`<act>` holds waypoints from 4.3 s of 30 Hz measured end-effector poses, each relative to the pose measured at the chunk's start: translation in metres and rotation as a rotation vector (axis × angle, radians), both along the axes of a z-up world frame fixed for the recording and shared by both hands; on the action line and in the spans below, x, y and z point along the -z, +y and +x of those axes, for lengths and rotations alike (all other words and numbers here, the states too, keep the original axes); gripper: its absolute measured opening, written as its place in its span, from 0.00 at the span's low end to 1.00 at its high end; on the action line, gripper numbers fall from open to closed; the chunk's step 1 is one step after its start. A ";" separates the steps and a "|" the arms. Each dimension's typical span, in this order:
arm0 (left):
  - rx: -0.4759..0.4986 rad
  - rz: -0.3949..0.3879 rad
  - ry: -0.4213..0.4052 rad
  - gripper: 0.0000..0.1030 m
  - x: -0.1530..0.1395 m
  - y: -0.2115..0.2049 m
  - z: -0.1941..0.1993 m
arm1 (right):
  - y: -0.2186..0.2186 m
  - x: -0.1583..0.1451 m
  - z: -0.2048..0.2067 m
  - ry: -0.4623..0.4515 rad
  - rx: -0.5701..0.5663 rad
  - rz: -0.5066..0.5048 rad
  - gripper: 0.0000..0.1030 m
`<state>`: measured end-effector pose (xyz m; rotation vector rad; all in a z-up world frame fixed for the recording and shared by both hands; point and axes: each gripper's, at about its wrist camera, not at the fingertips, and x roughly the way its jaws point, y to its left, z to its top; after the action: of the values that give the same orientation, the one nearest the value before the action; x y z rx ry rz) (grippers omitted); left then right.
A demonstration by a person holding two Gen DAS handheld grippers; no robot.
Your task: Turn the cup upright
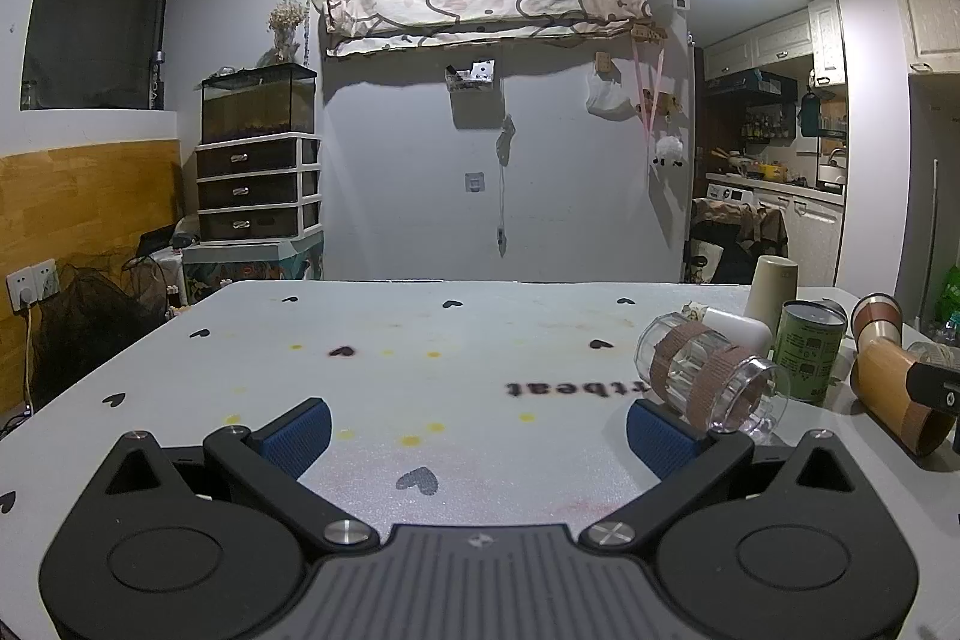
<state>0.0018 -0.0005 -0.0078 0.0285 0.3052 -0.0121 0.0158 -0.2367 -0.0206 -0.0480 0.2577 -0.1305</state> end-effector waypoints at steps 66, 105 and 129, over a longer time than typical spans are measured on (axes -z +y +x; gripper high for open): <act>0.025 -0.014 0.022 1.00 0.016 -0.016 0.002 | -0.126 0.003 0.085 0.039 0.150 0.065 0.88; 0.048 -0.017 0.051 1.00 0.019 -0.010 0.004 | 0.032 0.051 -0.015 0.153 -0.499 -0.043 0.70; 0.115 -0.057 0.124 1.00 0.035 -0.009 0.035 | 0.050 0.077 -0.016 0.243 -0.619 0.025 0.71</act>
<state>0.0369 -0.0099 -0.0431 -0.0111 0.4270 -0.1368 -0.0003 -0.1866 -0.0981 -0.1165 0.4750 0.4966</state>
